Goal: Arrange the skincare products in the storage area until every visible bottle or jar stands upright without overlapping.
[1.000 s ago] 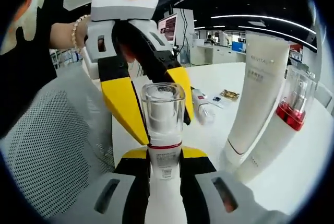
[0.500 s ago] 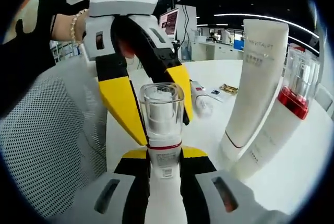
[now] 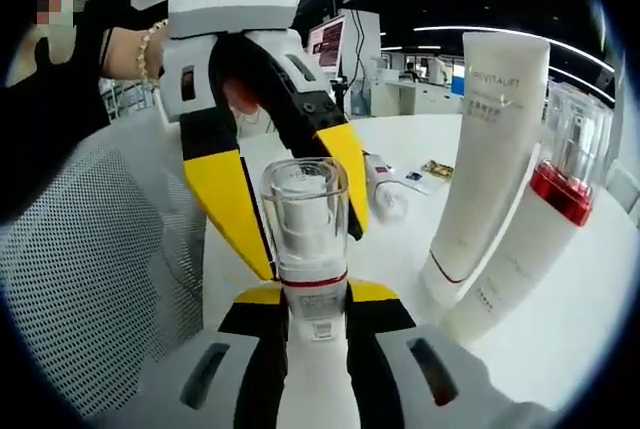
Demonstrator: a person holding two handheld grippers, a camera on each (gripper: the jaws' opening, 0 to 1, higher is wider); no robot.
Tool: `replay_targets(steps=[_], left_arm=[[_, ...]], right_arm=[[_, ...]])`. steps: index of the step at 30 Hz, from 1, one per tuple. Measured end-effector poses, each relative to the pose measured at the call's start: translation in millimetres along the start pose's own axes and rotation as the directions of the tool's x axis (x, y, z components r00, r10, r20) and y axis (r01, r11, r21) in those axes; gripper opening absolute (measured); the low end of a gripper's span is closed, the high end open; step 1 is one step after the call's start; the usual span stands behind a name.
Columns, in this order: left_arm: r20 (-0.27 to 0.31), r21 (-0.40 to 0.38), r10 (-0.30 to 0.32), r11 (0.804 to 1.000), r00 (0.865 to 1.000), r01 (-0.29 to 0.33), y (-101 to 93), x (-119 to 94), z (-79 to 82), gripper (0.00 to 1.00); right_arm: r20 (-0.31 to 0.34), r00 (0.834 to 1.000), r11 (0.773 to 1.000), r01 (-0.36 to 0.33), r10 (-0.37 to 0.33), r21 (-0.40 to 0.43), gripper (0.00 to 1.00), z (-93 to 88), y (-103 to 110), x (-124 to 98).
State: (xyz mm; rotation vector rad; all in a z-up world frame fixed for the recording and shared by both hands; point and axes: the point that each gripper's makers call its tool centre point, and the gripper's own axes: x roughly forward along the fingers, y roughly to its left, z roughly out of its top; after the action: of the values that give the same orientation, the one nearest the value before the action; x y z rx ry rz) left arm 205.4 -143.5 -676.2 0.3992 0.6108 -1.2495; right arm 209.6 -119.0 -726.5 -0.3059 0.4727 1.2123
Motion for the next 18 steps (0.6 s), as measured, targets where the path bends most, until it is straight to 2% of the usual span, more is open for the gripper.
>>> replay_targets(steps=[8,18], left_arm=[[-0.051,0.023,-0.009,1.000,0.999,0.010,-2.7,9,-21.5,0.23],[-0.066,0.045,-0.012,0.999,0.998,0.015,3.3,20,-31.7,0.17]], right_arm=[[-0.024,1.000,1.000,0.020,-0.019,0.014,0.29,-6.8,-5,-4],[-0.044,0.998,0.998,0.052,-0.051,0.038,0.32,-16.5,-3,-15]])
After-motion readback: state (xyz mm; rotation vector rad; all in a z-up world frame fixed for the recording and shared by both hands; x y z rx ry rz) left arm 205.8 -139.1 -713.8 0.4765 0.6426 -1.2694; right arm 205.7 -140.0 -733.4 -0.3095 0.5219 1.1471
